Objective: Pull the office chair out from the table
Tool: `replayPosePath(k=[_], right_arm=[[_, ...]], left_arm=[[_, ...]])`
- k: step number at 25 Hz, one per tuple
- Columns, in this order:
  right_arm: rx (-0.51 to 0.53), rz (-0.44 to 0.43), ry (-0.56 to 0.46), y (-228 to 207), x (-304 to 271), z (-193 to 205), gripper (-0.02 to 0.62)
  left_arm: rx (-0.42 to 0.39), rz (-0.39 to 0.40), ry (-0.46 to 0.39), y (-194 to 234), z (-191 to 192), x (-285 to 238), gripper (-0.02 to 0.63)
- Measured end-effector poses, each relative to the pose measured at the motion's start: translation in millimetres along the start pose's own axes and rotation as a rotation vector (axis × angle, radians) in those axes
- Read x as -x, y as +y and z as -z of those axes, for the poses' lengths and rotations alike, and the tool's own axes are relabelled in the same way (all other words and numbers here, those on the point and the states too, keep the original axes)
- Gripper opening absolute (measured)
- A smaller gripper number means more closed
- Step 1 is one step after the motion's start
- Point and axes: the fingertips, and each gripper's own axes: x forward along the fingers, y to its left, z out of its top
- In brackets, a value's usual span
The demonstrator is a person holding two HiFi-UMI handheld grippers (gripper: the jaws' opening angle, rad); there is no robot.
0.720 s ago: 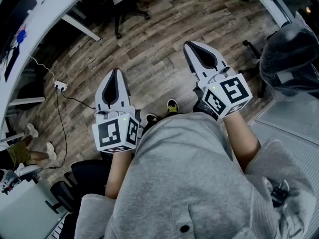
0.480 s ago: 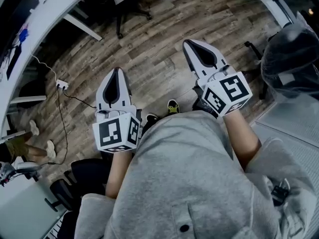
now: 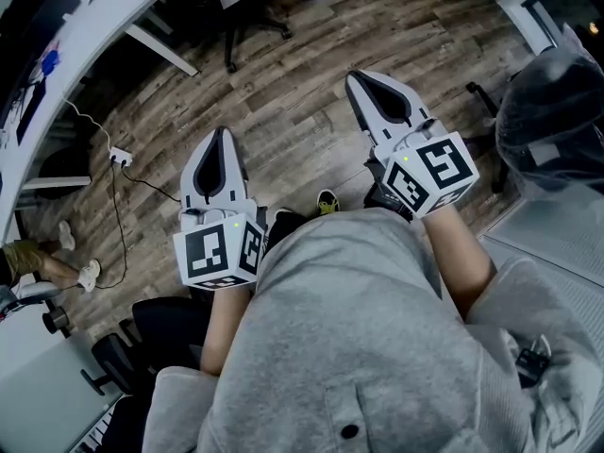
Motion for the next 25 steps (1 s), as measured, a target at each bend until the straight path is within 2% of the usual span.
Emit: replayPosePath(k=[17,25], right_arm=[[0.022,-0.016,-0.013,5,-8,-1,0.029],[0.035,-0.013,0.000,7,-34,0,0.029]], left_arm=[[-0.004,-0.020,-0.007,6,2,3,0.012],[0.004,-0.027,-0.014,30,-1,-10,0.012]])
